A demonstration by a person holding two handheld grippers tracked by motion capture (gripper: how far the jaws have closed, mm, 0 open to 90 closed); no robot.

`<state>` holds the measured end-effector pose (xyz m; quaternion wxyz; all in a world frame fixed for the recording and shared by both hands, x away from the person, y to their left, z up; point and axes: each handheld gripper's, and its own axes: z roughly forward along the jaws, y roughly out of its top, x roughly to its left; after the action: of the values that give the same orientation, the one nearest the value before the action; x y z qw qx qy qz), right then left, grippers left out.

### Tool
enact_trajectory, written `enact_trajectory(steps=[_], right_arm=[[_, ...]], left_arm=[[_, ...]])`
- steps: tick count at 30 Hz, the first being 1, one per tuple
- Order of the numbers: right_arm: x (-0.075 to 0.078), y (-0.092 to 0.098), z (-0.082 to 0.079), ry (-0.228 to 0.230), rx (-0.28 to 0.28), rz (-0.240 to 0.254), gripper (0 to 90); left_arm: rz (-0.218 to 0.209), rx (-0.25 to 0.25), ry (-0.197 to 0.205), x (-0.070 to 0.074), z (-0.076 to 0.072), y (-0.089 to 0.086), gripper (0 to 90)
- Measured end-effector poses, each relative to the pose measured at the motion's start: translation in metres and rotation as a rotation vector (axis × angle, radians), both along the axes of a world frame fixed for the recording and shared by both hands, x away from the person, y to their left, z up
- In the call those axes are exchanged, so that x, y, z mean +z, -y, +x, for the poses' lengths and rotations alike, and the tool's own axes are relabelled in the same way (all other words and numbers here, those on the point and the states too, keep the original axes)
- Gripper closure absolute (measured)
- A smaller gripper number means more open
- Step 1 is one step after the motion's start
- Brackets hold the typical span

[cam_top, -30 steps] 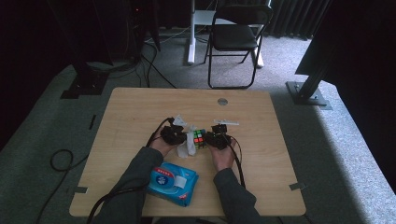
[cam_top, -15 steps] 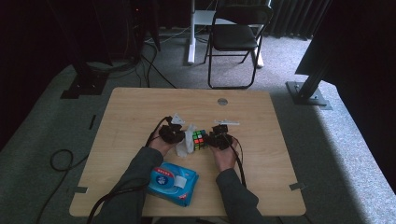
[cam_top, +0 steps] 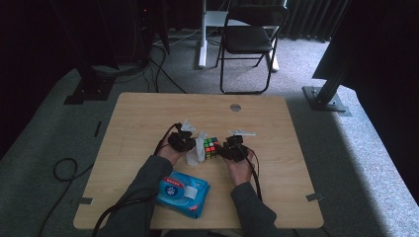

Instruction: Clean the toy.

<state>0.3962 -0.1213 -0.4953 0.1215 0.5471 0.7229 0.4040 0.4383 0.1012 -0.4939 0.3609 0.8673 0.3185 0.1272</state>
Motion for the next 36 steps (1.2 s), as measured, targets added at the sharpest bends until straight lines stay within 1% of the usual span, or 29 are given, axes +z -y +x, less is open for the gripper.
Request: enact_trajectory(steps=[1,3,7,11,18,23,24,29,31,34,36], right_arm=[[-0.001,0.000,0.000,-0.001,0.001,-0.006,57.7],[-0.002,0.001,0.000,-0.002,-0.002,0.003,57.8],[-0.001,0.001,0.000,0.009,-0.003,-0.016,57.9],[-0.001,0.003,0.002,0.008,-0.010,-0.019,57.9],[-0.002,0.008,0.007,0.004,-0.056,-0.001,58.3],[0.000,0.007,0.012,0.000,-0.078,-0.013,59.6],[0.000,0.007,0.012,-0.003,-0.079,-0.012,59.5],[0.000,-0.001,0.005,-0.005,-0.039,0.021,58.3],[-0.001,-0.004,0.003,-0.013,-0.031,0.021,58.0],[-0.002,-0.005,0.003,-0.016,-0.039,0.032,59.3],[-0.004,-0.004,0.006,-0.027,-0.050,0.043,64.1]], left_arm=[[-0.003,0.002,-0.001,0.000,0.000,0.000,85.2],[-0.006,0.005,0.000,0.000,0.000,0.000,85.2],[-0.007,0.008,-0.001,0.001,0.000,-0.001,85.2],[-0.006,0.007,-0.001,0.000,0.000,-0.001,85.2],[-0.007,0.005,-0.002,0.000,0.000,0.000,85.1],[-0.005,0.003,-0.003,0.000,0.000,0.000,85.1],[-0.005,0.003,-0.003,0.000,0.000,0.000,85.2],[-0.003,0.003,-0.001,0.000,0.000,0.000,85.1],[-0.004,0.005,0.000,0.000,0.000,0.000,85.1],[-0.003,0.003,0.000,0.000,0.000,0.000,85.1],[-0.003,0.003,0.002,0.000,0.000,0.000,85.1]])
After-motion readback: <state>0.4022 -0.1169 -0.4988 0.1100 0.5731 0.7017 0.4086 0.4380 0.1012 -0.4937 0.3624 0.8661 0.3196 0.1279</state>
